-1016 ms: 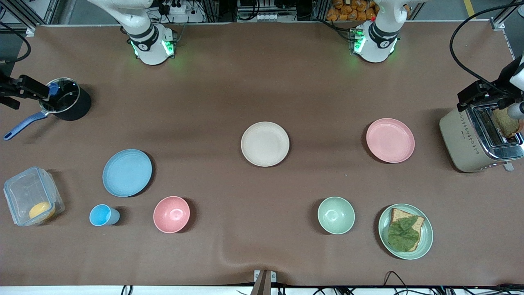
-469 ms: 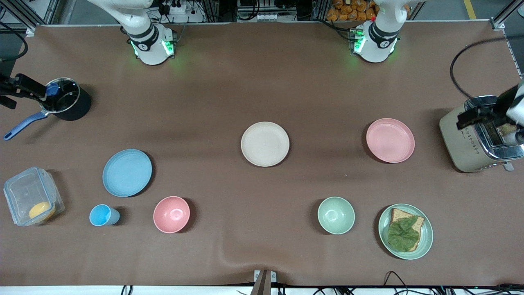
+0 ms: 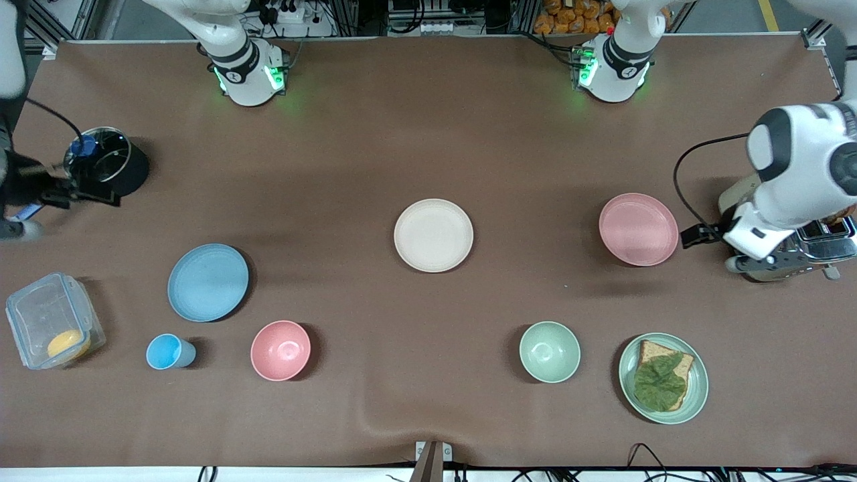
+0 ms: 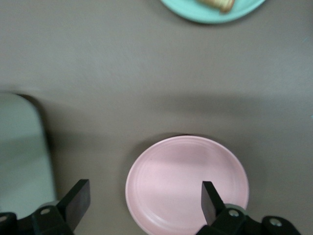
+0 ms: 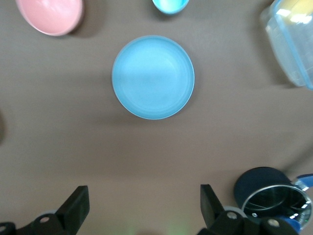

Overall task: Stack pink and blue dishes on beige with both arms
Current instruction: 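Grip the pink plate with the left gripper while the right gripper grips the blue plate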

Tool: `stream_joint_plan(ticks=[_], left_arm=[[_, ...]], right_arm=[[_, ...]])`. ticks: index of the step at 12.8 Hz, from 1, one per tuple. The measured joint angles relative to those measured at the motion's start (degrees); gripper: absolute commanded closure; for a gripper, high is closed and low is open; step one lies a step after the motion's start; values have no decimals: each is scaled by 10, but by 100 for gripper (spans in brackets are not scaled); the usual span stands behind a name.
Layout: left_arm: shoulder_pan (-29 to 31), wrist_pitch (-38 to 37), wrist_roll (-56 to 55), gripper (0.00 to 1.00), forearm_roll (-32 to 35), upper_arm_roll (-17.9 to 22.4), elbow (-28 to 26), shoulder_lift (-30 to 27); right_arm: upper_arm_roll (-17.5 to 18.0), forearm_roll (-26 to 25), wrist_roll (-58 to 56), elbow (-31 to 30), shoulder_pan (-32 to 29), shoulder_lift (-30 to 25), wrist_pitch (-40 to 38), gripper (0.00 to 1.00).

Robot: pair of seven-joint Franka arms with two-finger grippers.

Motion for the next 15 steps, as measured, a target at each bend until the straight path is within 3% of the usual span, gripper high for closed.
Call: stream_joint_plan(ticks=[2, 7, 10, 11, 13, 15], left_arm=[[14, 61, 1, 0, 0, 0, -50, 20], [50, 148, 5, 0, 0, 2, -96, 64], [58, 167, 6, 37, 0, 2, -110, 81], [58, 168, 6, 54, 0, 2, -110, 84], [58, 169, 6, 100, 0, 2, -110, 89], [58, 171, 6, 100, 0, 1, -110, 90]], right_arm=[[-1, -1, 0, 1, -1, 52, 4, 0], [-4, -3, 0, 43, -6, 149, 16, 0], [-6, -4, -4, 53, -24, 186, 64, 0], [-6, -4, -9, 53, -29, 201, 89, 0], [-7, -4, -12, 52, -46, 242, 145, 0], [-8, -4, -15, 56, -70, 284, 191, 0]])
